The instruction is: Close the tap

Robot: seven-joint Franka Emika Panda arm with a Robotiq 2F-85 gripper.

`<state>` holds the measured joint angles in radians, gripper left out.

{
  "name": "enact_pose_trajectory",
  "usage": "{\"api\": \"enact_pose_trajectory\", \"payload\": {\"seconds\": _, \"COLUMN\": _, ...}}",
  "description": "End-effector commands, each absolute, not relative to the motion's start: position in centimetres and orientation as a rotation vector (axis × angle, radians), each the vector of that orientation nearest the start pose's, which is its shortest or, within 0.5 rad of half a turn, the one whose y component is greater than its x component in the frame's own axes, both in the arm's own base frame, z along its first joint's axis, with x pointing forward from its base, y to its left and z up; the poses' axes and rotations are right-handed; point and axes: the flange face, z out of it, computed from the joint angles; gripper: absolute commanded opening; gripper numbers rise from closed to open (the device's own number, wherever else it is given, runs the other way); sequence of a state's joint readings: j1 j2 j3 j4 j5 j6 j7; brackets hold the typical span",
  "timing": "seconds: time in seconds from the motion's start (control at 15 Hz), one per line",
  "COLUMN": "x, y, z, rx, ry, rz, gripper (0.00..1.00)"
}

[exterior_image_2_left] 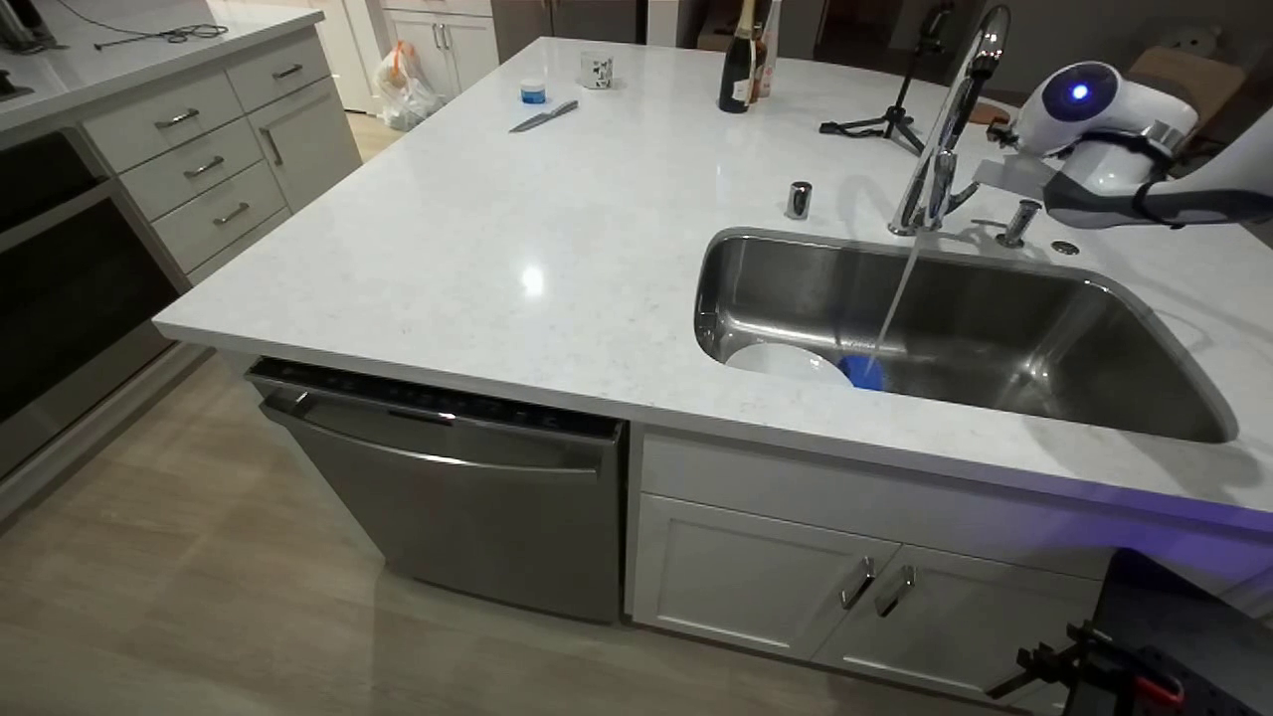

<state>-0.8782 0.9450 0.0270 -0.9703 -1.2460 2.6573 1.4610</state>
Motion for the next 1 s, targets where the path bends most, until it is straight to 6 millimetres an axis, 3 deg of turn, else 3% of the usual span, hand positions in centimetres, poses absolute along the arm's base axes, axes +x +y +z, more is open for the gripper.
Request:
{"api": "enact_pose_trajectory", "payload": {"seconds": 0.0, "x": 55.3, "y": -62.4, "z": 39.9, "rx": 1.659, "ry": -1.351, "rz": 1.027, "gripper": 0.99}}
{"api": "enact_pose_trajectory", "payload": {"seconds": 0.07, "x": 55.0, "y": -62.7, "z": 40.5, "rx": 1.680, "ry": -1.329, "rz": 0.987, "gripper": 1.00}}
{"api": "enact_pose_trajectory", "payload": {"seconds": 0.13, "x": 55.1, "y": -62.1, "z": 39.4, "rx": 1.672, "ry": -1.363, "rz": 1.036, "gripper": 1.00}}
{"api": "enact_pose_trajectory", "payload": {"seconds": 0.93, "x": 55.1, "y": -62.2, "z": 38.9, "rx": 1.680, "ry": -1.360, "rz": 1.022, "gripper": 1.00}}
